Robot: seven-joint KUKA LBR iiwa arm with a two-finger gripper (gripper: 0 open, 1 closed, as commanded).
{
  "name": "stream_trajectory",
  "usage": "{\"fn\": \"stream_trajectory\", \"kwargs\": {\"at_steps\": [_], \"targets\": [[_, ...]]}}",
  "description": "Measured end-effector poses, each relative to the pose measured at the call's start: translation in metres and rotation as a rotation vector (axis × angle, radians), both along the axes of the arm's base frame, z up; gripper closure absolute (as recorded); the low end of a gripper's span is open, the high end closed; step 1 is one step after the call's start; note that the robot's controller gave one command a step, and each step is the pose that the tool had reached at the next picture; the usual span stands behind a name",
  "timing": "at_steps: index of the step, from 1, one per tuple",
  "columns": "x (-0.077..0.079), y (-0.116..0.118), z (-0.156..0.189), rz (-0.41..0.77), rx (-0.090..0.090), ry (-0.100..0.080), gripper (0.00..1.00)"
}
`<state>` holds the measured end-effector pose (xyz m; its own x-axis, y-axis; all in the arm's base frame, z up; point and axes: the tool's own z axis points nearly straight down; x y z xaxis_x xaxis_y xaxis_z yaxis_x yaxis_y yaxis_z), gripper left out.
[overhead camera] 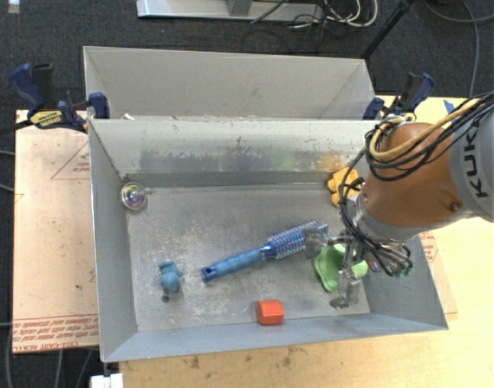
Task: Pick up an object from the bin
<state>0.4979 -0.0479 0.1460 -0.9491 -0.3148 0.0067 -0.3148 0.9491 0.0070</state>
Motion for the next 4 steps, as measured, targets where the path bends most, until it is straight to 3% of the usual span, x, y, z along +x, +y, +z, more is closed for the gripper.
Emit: {"fn": "stream_trajectory", "kwargs": {"at_steps": [1, 2, 3, 4], "targets": [[0.045, -0.035, -0.063, 0.342, -0.002, -0.010, 0.00], [0.017, -0.079, -0.076, 0.726, 0.011, -0.012, 0.00], [0.018, -0.075, -0.076, 0.732, 0.015, -0.015, 1.00], [0.031, -0.064, 0.070, 0.782, -0.005, -0.020, 1.00]]}}
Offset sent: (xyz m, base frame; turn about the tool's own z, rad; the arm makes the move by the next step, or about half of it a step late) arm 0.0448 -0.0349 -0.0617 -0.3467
